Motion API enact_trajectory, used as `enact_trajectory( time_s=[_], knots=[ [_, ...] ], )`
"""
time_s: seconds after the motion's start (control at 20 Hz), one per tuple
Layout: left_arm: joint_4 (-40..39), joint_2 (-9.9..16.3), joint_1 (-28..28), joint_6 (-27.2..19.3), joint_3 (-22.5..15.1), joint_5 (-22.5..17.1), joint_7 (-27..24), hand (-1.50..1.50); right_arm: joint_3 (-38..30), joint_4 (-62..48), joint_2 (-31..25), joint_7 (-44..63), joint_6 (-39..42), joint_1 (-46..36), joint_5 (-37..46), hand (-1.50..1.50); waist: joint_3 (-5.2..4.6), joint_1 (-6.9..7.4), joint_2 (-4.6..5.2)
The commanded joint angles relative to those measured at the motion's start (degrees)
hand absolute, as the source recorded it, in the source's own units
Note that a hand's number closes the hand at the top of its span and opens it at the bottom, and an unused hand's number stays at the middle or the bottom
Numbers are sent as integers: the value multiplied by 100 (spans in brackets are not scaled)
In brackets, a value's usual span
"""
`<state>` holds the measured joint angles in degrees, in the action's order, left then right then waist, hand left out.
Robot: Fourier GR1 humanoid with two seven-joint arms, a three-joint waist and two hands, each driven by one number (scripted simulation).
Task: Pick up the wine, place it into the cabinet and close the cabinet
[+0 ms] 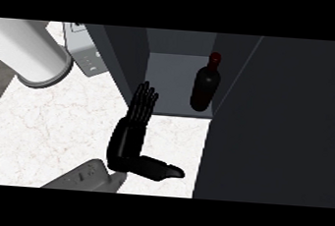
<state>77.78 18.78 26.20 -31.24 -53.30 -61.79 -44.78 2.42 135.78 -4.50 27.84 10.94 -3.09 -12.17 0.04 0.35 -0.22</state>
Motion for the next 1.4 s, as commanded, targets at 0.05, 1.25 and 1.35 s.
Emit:
enact_trajectory(
  time_s=[0.05, 1.25, 1.35],
  knots=[
    [1132, 787, -540, 234, -94, 319, 249, -150, 119, -10, -252, -54, 495, 126, -239, 150, -1, 19, 4],
    [3243, 3847, -3694, 2310, 2057, -575, -395, -150, 4061, 837, 442, 1569, -404, -307, 445, 150, -21, 79, -41],
    [3165, 4188, -4120, 2814, 2303, -662, -622, -150, 4353, 437, 444, 1539, -268, -400, 790, 150, -20, 118, -49]
  ],
)
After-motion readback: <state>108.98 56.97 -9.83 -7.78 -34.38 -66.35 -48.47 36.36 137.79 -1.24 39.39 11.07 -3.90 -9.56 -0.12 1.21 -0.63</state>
